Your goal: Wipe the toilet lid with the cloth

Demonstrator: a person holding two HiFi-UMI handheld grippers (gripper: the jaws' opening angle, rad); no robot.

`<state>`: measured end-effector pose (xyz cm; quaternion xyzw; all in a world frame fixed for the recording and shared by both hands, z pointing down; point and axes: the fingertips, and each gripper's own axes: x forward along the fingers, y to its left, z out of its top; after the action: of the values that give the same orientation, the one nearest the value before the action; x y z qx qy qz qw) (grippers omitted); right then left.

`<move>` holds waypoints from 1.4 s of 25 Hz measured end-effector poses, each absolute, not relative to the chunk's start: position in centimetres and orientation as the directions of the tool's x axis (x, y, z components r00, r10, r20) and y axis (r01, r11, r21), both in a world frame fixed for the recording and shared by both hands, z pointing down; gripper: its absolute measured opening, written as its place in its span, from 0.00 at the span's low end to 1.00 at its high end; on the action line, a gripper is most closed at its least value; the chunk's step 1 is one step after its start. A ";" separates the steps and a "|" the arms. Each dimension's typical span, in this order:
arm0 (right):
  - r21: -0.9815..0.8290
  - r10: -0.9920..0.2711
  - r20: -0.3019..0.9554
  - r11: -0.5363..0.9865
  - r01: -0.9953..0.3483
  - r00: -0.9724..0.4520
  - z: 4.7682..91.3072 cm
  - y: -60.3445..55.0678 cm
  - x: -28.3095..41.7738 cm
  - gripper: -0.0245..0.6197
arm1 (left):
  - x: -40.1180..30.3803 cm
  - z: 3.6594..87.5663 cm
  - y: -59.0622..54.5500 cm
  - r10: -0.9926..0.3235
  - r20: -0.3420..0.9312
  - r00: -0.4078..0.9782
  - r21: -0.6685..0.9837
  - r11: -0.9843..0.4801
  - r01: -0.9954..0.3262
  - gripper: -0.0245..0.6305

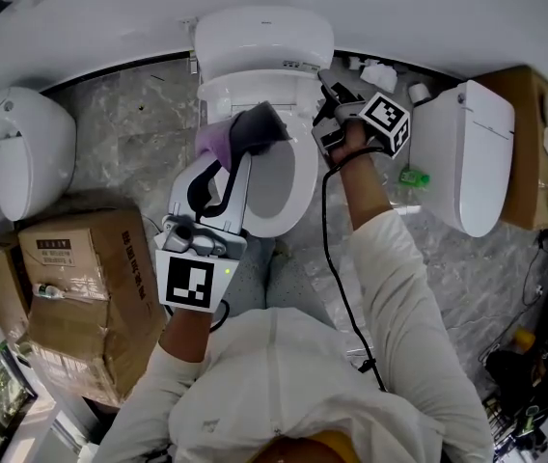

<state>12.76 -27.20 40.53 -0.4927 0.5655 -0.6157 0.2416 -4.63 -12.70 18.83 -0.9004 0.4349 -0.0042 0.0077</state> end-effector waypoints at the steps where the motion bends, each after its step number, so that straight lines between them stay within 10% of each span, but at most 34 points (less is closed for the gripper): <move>1: -0.938 -0.860 0.323 -0.235 -0.254 -0.394 40.4 -27.5 12.7 0.36 | -4.8 19.0 -13.0 -0.783 0.004 0.622 -0.017 -0.622 -0.783 0.07; 17: -0.964 -0.917 0.160 -0.066 -0.258 -0.364 39.6 -30.2 12.9 0.37 | -5.8 20.2 -15.3 -0.771 0.028 0.637 -0.013 -0.637 -0.771 0.07; 22: -0.851 -0.865 0.226 0.049 -0.524 -0.447 39.3 -31.0 11.7 0.14 | -5.8 20.9 -15.9 -0.766 0.048 0.641 -0.010 -0.642 -0.767 0.07; 35: -0.523 -0.833 0.431 0.081 -0.848 -0.345 39.5 -34.7 10.3 0.10 | -6.0 22.3 -17.3 -0.761 0.059 0.646 0.022 -0.646 -0.763 0.07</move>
<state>10.28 -34.68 39.52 -0.5721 0.7350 -0.3639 -0.0103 -6.04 -17.25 22.31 -0.9069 0.4202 -0.0224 -0.0224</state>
